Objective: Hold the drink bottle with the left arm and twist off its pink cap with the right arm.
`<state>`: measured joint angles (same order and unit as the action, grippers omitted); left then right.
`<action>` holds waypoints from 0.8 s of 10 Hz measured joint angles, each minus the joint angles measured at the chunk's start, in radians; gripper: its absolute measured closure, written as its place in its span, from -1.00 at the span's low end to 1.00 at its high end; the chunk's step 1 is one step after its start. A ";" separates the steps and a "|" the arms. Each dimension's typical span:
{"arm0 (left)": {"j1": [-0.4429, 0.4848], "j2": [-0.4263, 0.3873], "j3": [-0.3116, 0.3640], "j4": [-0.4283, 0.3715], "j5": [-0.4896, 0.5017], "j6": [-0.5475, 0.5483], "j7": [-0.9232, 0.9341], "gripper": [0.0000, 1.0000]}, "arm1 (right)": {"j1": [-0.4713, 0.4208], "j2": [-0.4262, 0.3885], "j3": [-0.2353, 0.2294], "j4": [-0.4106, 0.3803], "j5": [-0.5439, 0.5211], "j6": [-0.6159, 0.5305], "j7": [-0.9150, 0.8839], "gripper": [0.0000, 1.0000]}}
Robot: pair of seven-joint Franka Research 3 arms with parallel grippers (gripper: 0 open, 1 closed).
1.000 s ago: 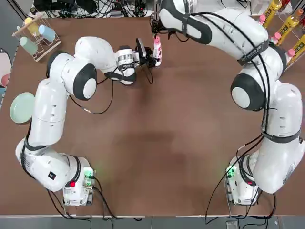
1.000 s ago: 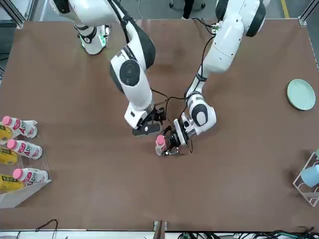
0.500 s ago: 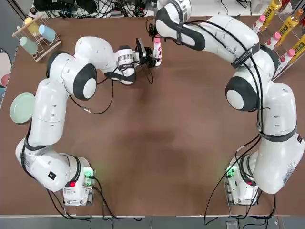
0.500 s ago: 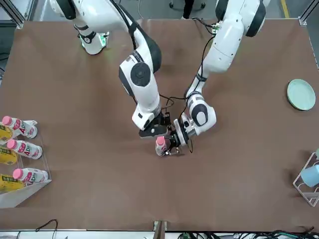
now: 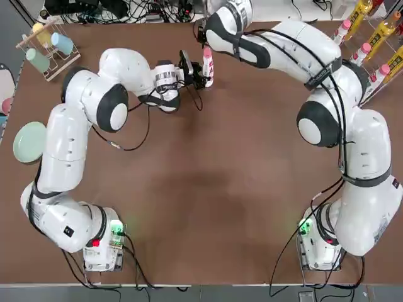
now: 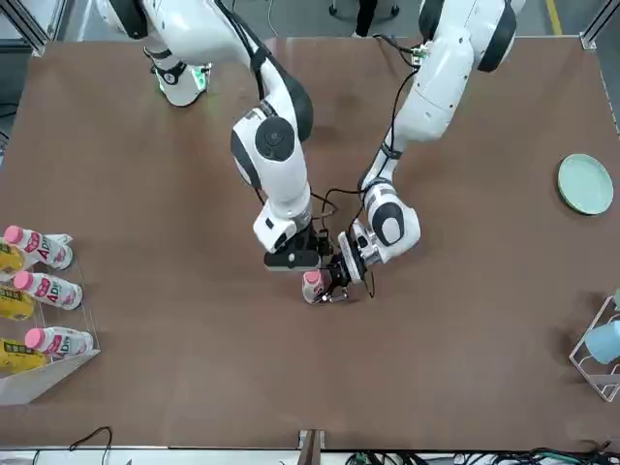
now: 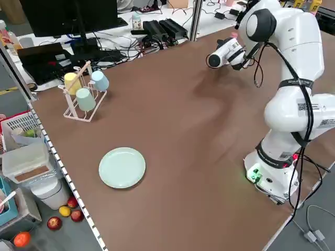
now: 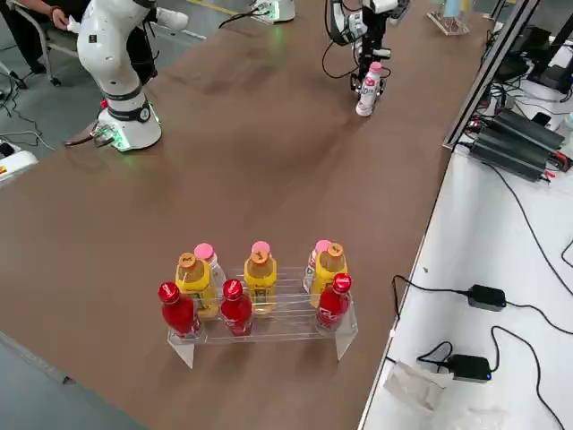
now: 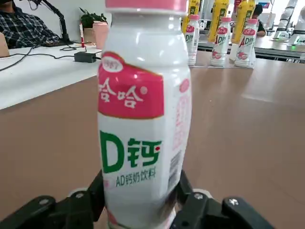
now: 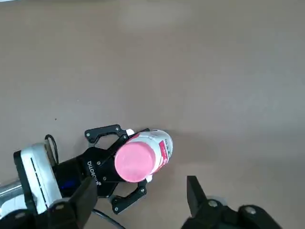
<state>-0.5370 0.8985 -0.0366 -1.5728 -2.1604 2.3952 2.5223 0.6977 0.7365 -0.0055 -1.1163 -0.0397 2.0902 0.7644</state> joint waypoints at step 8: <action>0.000 0.001 0.000 0.002 0.000 0.000 -0.007 -0.22 | 0.001 0.060 -0.005 0.000 -0.003 0.140 0.008 -0.20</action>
<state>-0.5373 0.8996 -0.0364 -1.5710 -2.1604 2.3953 2.5156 0.6988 0.7967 -0.0106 -1.1166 -0.0431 2.2306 0.7724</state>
